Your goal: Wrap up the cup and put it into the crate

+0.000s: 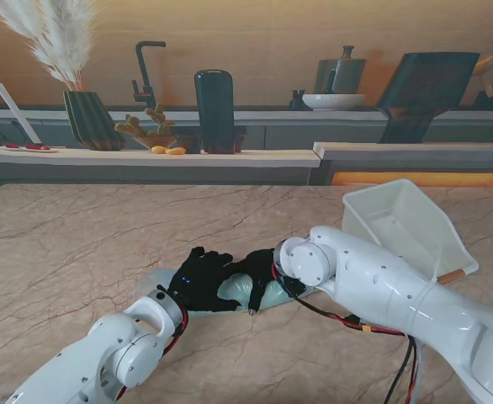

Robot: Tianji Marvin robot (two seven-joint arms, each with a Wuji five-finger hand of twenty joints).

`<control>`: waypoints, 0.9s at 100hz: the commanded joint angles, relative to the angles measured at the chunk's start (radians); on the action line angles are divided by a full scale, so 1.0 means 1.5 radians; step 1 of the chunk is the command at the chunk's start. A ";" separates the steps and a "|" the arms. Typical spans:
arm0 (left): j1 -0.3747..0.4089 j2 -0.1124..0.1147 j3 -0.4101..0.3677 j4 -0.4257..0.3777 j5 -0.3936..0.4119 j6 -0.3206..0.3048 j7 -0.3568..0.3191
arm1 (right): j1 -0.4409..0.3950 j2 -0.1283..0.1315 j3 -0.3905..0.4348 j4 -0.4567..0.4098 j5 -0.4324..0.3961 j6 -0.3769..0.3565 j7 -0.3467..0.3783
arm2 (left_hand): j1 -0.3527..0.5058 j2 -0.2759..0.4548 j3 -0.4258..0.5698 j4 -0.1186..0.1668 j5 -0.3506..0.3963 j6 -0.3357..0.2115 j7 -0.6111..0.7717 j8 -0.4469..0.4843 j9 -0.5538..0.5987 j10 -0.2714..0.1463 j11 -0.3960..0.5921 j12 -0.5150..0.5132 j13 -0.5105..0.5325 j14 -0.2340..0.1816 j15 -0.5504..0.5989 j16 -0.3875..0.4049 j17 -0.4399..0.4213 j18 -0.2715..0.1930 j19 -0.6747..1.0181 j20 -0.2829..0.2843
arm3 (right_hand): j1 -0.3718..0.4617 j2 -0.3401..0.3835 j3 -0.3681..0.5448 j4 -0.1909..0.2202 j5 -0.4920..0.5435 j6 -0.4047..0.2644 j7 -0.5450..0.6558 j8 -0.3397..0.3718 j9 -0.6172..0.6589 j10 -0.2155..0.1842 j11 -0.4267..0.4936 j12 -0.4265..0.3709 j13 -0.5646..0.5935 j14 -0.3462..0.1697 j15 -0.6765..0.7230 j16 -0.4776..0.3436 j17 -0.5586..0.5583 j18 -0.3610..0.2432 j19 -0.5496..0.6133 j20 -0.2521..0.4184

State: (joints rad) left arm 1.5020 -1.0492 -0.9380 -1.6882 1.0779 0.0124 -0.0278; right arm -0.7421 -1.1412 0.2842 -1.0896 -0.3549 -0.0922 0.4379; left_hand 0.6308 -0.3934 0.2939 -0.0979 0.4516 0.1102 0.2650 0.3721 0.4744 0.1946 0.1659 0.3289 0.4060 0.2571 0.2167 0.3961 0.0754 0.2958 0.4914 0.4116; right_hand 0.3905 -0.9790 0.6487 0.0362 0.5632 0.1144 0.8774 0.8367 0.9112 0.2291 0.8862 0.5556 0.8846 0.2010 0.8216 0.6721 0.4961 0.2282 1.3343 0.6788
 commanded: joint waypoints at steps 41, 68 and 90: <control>-0.078 0.006 0.073 0.058 -0.058 0.035 -0.100 | -0.046 0.041 0.020 -0.019 0.027 0.022 0.074 | -0.016 -0.025 0.076 0.022 0.044 -0.031 0.055 0.038 0.038 -0.013 0.013 0.001 0.012 -0.012 0.003 0.003 0.002 0.004 -0.029 0.019 | 0.242 0.223 0.214 0.025 0.032 -0.153 0.049 -0.204 -0.062 0.003 -0.043 -0.005 0.003 -0.018 0.123 0.056 -0.068 -0.022 -0.074 0.063; -0.134 0.012 0.129 0.092 -0.096 0.057 -0.159 | -0.092 0.065 0.077 -0.072 -0.060 0.014 0.049 | 0.000 -0.045 0.159 0.019 0.109 -0.072 0.190 0.117 0.152 -0.039 0.069 0.042 0.070 -0.021 0.042 0.028 0.008 -0.008 0.008 0.029 | -0.021 0.316 -0.018 -0.037 -0.139 -0.049 -0.252 -0.137 -0.281 0.010 -0.211 -0.097 -0.207 0.002 -0.222 -0.072 -0.216 0.043 -0.373 -0.006; -0.166 0.015 0.164 0.111 -0.125 0.069 -0.192 | -0.166 0.074 0.163 -0.128 -0.184 0.020 -0.006 | 0.005 -0.050 0.179 0.018 0.115 -0.073 0.231 0.135 0.162 -0.046 0.081 0.048 0.075 -0.024 0.050 0.030 0.006 -0.012 0.024 0.025 | -0.125 0.324 -0.010 -0.064 -0.201 -0.023 -0.333 -0.147 -0.358 0.014 -0.294 -0.129 -0.274 0.020 -0.392 -0.143 -0.244 0.059 -0.516 0.025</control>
State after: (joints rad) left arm 1.2197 -1.0381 -0.7217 -1.5966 0.8932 0.1057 -0.2676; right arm -0.9427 -1.0321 0.5344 -1.2914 -0.6424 -0.0716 0.4490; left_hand 0.5830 -0.4521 0.4978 -0.1015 0.3641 0.0262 0.3853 0.5098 0.6905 0.1543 0.2494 0.3863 0.5166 0.2377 0.2895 0.4309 0.0895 0.2891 0.5150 0.4367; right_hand 0.2089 -0.6227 0.5236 -0.0601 0.3019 0.1403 0.6210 0.7492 0.4660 0.2291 0.9495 0.5055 0.5893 0.1544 0.8214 0.6084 0.1508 0.2772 0.6136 0.7259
